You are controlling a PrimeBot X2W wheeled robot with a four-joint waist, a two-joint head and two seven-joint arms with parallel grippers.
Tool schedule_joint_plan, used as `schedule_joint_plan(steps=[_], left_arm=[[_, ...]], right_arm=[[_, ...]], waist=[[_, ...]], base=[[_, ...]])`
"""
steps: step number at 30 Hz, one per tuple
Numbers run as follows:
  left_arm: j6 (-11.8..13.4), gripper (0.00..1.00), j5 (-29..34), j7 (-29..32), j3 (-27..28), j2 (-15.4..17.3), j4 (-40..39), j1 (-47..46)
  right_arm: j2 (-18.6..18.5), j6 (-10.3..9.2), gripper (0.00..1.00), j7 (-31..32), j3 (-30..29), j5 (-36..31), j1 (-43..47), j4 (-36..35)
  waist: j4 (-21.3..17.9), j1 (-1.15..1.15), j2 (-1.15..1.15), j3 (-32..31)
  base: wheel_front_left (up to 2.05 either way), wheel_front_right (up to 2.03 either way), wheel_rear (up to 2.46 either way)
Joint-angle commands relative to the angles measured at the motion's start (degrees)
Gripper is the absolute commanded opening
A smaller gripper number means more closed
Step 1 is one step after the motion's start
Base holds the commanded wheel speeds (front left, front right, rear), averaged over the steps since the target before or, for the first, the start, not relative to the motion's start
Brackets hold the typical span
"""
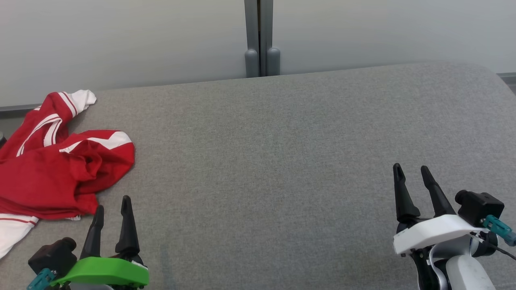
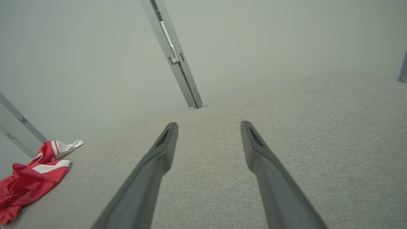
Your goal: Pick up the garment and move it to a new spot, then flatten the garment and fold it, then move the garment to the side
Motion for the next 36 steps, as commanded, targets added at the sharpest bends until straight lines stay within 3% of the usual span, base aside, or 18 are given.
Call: schedule_joint_plan(steps=[1, 18, 36], left_arm=[[-0.11, 1.00, 2.02, -0.62, -0.06, 0.51, -0.67, 0.22], [-0.24, 1.00, 11.41, -2.96, -0.87, 1.03, -0.90, 1.41], [-0.32, 1.00, 12.71, -5.08, -5.52, 2.89, 1.57, 2.36]], right_arm=[[-0.35, 0.02, 1.00, -0.68, 0.14, -1.84, 0.13, -0.60], [-0.39, 0.02, 1.00, -2.99, -0.55, -11.96, 0.77, 0.89], [-0.41, 0.03, 1.00, -5.18, -1.34, -17.75, 1.02, 2.28]], waist=[[-0.02, 0.00, 0.00, -0.01], [-0.05, 0.00, 0.00, 0.13], [-0.36, 0.00, 0.00, 0.26]], base=[[0.00, 0.00, 0.00], [0.00, 0.00, 0.00], [0.00, 0.00, 0.00]])
